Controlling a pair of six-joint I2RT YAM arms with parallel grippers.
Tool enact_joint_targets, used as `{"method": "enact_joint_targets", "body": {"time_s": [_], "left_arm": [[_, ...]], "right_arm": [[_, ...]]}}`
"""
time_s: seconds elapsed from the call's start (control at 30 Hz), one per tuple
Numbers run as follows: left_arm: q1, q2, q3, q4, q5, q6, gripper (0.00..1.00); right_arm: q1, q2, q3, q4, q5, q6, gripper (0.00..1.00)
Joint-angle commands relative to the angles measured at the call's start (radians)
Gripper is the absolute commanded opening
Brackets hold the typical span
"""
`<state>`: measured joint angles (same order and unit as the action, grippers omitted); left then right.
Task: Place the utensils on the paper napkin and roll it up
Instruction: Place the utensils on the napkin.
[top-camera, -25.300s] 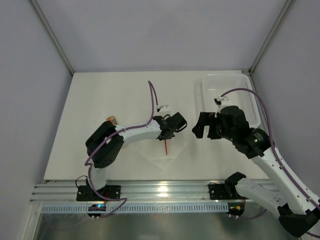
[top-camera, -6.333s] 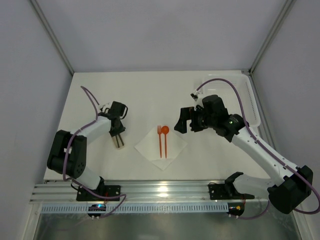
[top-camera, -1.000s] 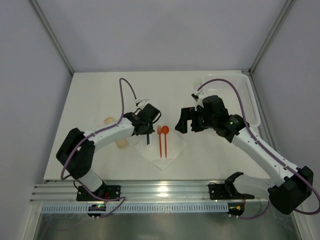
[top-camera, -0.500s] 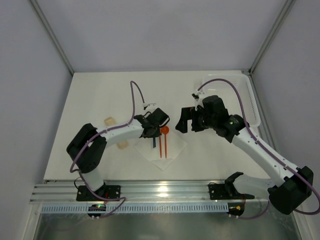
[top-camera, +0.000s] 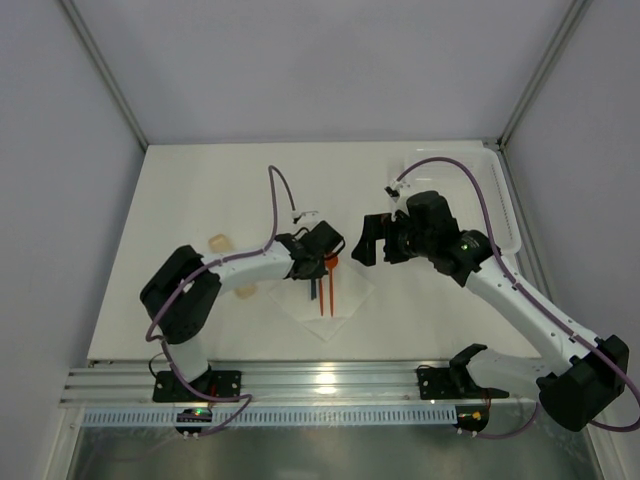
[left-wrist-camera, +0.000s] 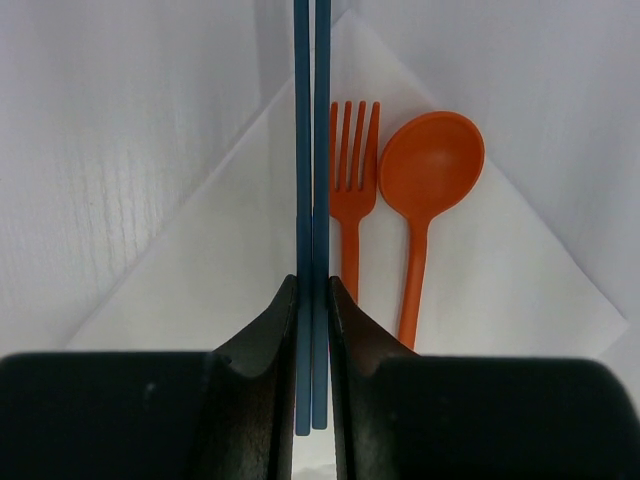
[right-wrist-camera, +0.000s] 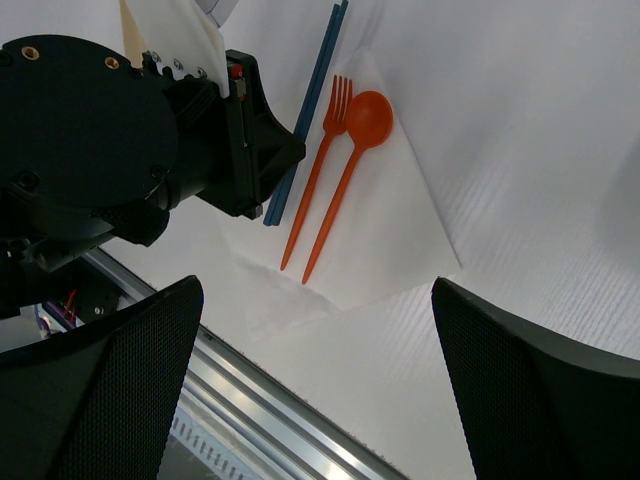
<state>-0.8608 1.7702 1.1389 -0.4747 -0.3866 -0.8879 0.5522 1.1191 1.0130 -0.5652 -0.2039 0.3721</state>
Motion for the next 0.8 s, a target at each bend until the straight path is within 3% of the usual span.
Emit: {"method": "enact_joint_targets", "body": {"time_s": [0.0,0.77], "left_arm": [[-0.014,0.0,0.015,0.033,-0.034,-0.025,0.0],[-0.084,-0.023,-0.037,-0.007,-0.075,-0.1,0.0]], "right_arm": [[0.002,-0.019,0.001,0.01,0.006,-0.001,0.99],[0.002,-0.031,-0.004,0.007,0.003,-0.002,0.99]]}}
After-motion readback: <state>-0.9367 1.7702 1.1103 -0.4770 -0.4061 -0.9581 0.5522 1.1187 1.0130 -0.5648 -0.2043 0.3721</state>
